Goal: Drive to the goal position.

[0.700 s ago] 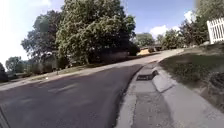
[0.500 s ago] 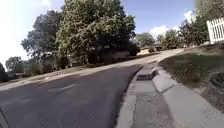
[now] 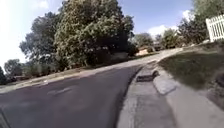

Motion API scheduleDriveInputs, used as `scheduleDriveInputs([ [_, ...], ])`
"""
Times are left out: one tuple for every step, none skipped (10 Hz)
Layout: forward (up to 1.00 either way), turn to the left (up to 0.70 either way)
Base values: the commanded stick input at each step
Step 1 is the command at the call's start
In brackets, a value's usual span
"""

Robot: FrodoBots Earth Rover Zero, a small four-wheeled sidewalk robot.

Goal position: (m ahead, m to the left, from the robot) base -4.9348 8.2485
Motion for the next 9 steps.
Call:
scheduleDriveInputs([
  [0.70, 0.00],
  [0.70, 0.00],
  [0.70, 0.00],
  [0.70, 0.00],
  [0.70, 0.00],
  [0.70, 0.00],
  [0.70, 0.00],
  [0.70, 0.00],
  [0.70, 0.00],
])
